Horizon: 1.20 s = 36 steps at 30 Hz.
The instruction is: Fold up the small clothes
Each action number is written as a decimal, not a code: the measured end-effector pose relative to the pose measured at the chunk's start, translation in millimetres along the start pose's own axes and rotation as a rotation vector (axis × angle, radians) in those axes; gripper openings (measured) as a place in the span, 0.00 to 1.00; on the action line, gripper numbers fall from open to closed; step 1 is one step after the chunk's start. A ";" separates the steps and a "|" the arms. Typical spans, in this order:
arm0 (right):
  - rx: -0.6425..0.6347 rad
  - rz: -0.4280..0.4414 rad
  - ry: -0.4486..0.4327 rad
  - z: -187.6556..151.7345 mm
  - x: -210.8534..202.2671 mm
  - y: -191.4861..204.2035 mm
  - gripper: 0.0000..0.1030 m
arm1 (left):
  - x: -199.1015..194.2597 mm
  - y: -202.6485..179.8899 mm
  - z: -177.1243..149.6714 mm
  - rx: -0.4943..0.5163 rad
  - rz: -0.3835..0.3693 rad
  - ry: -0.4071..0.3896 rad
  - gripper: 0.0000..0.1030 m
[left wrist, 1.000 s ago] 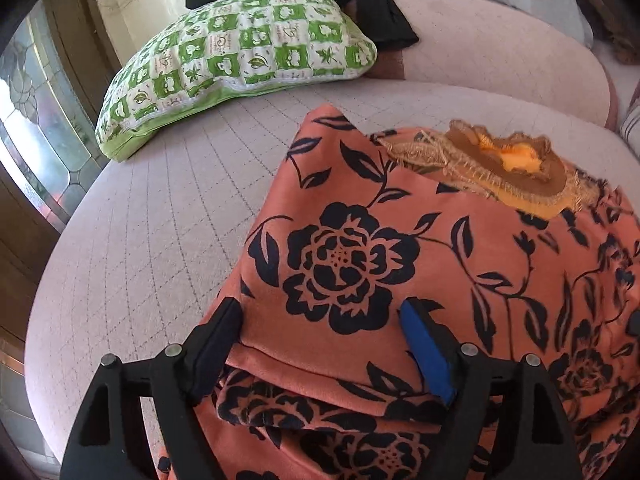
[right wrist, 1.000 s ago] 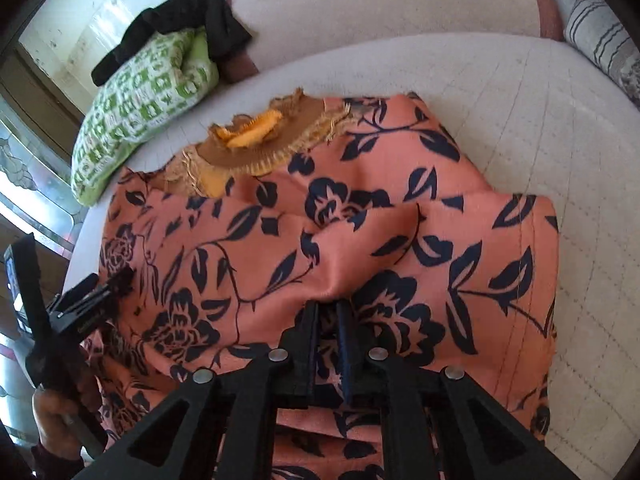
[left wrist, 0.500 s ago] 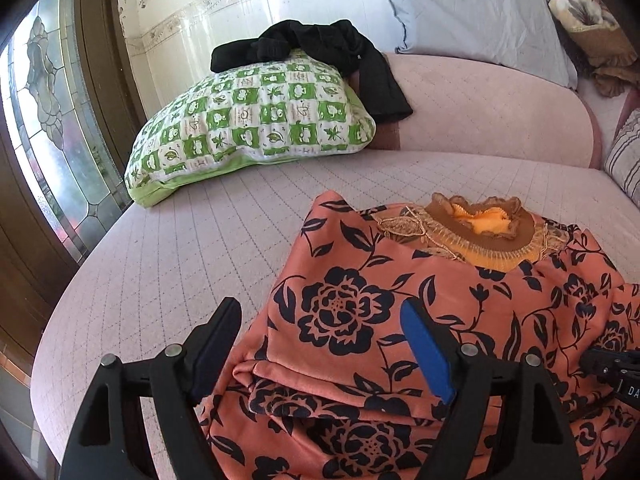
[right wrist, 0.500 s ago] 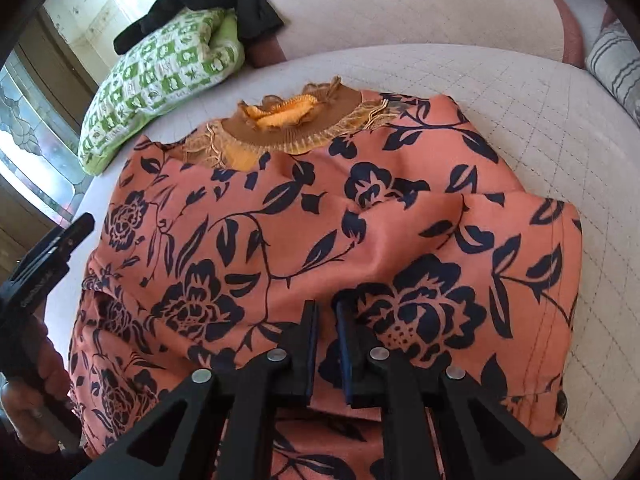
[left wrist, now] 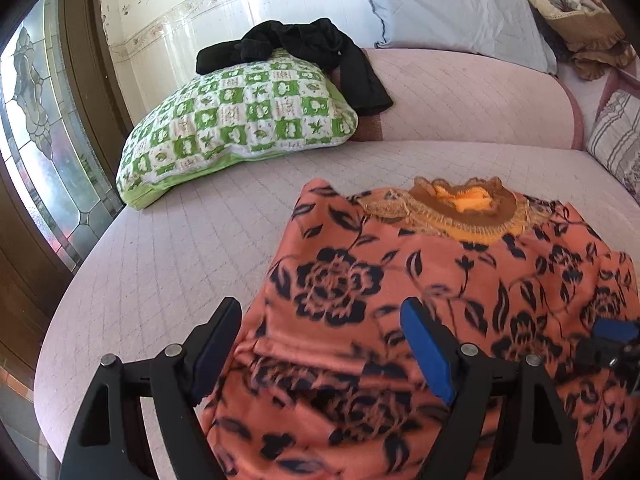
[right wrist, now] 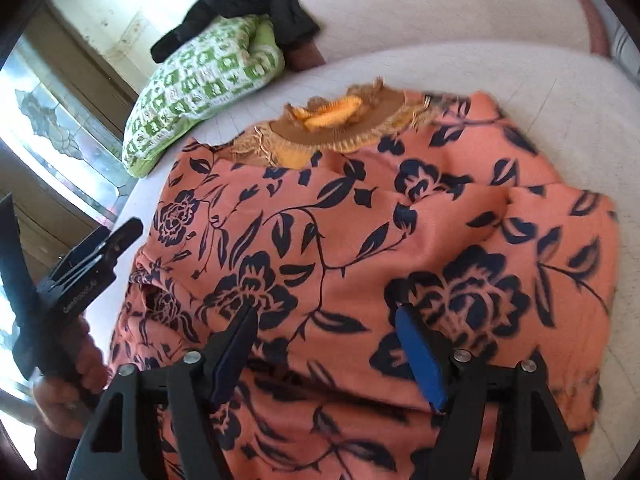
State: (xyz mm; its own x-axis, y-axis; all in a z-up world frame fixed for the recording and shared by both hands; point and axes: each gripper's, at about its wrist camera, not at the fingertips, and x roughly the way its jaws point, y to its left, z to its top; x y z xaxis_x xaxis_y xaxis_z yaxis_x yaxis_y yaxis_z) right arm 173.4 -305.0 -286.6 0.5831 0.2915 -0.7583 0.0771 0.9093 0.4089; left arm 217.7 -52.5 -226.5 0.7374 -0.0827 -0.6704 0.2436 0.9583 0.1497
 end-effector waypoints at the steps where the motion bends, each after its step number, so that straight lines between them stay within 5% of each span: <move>1: -0.003 0.031 -0.003 -4.5 -7.1 0.4 0.73 | -5.2 7.1 -6.7 -0.002 0.001 0.008 0.80; 8: 0.156 0.124 -0.060 -68.6 -76.1 -32.0 0.73 | -38.1 76.8 -77.0 -0.126 0.069 0.116 0.80; 15: 0.227 0.156 -0.011 -125.4 -129.1 -50.1 0.73 | -75.1 121.5 -134.6 -0.282 0.015 0.200 0.78; 19: 0.238 0.171 -0.003 -139.6 -142.8 -56.3 0.73 | -77.0 130.7 -149.4 -0.379 -0.086 0.270 0.47; 21: 0.274 0.168 0.025 -145.8 -144.2 -63.7 0.73 | -75.4 127.5 -154.3 -0.372 -0.094 0.316 0.45; 25: 0.359 0.169 0.084 -157.2 -142.2 -77.2 0.73 | -77.3 121.8 -167.3 -0.365 -0.121 0.378 0.47; 31: 0.466 0.156 0.174 -184.5 -131.6 -95.1 0.73 | -72.0 115.0 -182.0 -0.364 -0.162 0.490 0.66; 36: 0.466 0.025 0.258 -200.1 -110.3 -97.2 0.73 | -72.2 107.2 -187.0 -0.334 -0.215 0.530 0.66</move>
State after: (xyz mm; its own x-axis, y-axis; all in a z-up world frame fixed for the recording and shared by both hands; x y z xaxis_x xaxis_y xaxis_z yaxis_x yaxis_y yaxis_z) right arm -60.2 -366.1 -344.3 0.3760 0.4280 -0.8218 0.4516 0.6898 0.5659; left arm 72.7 107.4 -298.0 0.2632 -0.2172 -0.9400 0.0788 0.9759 -0.2035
